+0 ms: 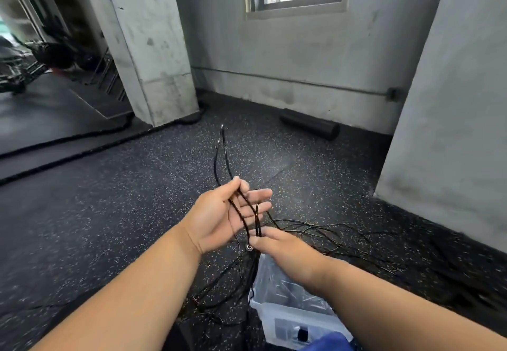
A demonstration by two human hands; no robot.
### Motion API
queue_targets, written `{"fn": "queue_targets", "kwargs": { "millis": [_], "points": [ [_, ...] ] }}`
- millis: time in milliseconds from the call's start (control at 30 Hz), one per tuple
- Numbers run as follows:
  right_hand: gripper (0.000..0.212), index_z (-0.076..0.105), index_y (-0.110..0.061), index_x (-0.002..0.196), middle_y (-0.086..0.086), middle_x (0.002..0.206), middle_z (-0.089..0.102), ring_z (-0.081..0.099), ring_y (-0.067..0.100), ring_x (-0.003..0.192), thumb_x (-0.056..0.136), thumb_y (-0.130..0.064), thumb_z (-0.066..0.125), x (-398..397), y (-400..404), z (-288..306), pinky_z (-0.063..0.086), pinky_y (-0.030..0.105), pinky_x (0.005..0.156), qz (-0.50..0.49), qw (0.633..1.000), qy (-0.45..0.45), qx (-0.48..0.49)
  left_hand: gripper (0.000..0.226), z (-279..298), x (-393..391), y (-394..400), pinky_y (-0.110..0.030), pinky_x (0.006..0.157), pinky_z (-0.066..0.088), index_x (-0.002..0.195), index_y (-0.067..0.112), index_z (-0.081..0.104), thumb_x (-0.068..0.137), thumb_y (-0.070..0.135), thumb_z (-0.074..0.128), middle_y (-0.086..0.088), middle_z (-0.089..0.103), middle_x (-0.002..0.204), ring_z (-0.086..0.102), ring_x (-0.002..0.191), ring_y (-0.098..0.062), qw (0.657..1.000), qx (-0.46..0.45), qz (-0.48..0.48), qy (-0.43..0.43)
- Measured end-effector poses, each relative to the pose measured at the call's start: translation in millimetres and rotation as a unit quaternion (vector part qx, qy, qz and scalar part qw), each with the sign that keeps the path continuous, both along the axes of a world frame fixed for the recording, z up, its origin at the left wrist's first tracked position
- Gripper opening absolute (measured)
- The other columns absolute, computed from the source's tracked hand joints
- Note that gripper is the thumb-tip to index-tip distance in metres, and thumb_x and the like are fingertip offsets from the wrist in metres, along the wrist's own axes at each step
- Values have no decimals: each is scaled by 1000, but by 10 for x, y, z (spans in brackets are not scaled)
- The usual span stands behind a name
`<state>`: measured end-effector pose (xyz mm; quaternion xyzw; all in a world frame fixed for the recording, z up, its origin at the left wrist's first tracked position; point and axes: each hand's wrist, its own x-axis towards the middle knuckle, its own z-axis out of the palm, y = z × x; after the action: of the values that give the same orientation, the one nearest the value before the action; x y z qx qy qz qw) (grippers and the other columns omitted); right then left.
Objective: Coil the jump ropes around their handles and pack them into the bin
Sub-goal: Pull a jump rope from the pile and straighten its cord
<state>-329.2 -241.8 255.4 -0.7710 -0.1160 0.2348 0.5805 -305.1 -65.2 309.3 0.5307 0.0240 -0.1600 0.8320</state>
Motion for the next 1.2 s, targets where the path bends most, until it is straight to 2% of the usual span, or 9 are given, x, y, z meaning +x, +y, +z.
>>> {"fn": "queue_targets", "kwargs": {
  "millis": [333, 467, 633, 733, 800, 867, 933, 1067, 1200],
  "points": [
    [31, 58, -13, 91, 4, 76, 71, 62, 20, 69, 109, -30, 40, 283, 58, 140, 53, 45, 78, -26, 995, -75, 68, 36, -89, 193, 217, -51, 105, 51, 85, 21, 54, 112, 38, 37, -18, 71, 132, 71, 118, -39, 999, -6, 41, 8],
    [29, 54, -18, 85, -9, 61, 45, 35, 12, 54, 108, -33, 43, 473, -84, 451, 31, 32, 54, -12, 994, -102, 48, 30, -292, 348, 257, -26, 61, 46, 107, 16, 65, 113, 37, 44, -6, 77, 103, 64, 63, -12, 965, 252, 68, 10],
    [24, 58, -20, 81, -13, 65, 51, 42, 4, 56, 100, -33, 64, 682, -182, 639, 36, 23, 55, 25, 963, -258, -77, 26, -521, 510, 227, -29, 66, 45, 122, 26, 59, 100, 38, 66, 0, 67, 97, 59, 77, -15, 846, 529, 53, -41],
    [22, 62, -25, 80, -16, 62, 52, 42, 2, 56, 101, -29, 64, 738, -212, 669, 38, 26, 54, 46, 951, -297, -69, 67, -582, 641, 231, -33, 93, 56, 141, 46, 49, 82, 42, 81, 2, 61, 126, 66, 103, -11, 860, 498, -8, -116],
    [20, 65, -28, 82, -14, 66, 59, 48, 3, 59, 101, -28, 64, 749, -210, 693, 42, 30, 57, 73, 946, -304, -80, 56, -596, 693, 157, -36, 102, 53, 134, 46, 57, 84, 51, 80, 4, 59, 131, 63, 114, -13, 847, 499, -58, -175],
    [17, 67, -27, 85, -11, 72, 63, 52, 4, 63, 101, -29, 64, 758, -198, 718, 44, 28, 60, 79, 936, -329, -93, 21, -573, 679, 66, -27, 90, 52, 108, 32, 71, 98, 50, 66, 7, 70, 108, 66, 99, -9, 810, 541, -88, -210],
    [19, 66, -25, 84, -15, 67, 58, 48, 2, 59, 101, -30, 64, 799, -203, 719, 40, 21, 56, 39, 932, -350, -89, 45, -517, 673, 30, -29, 73, 48, 90, 21, 75, 108, 52, 47, 8, 74, 86, 62, 74, -10, 821, 535, -85, -183],
    [16, 67, -19, 92, -13, 63, 49, 38, 1, 52, 104, -29, 61, 932, -255, 625, 34, 18, 50, -61, 950, -304, -36, 53, -286, 768, 210, -25, 46, 38, 90, 10, 66, 112, 49, 38, 0, 70, 77, 44, 44, -5, 845, 513, 74, -129],
    [16, 65, -23, 95, -12, 59, 47, 36, 3, 48, 105, -33, 58, 1002, -263, 410, 32, 17, 46, -58, 959, -260, -101, 60, -216, 964, 539, -38, 75, 51, 86, 13, 67, 111, 56, 33, -4, 76, 88, 64, 75, -20, 824, 490, 248, -137]
  ]
}}
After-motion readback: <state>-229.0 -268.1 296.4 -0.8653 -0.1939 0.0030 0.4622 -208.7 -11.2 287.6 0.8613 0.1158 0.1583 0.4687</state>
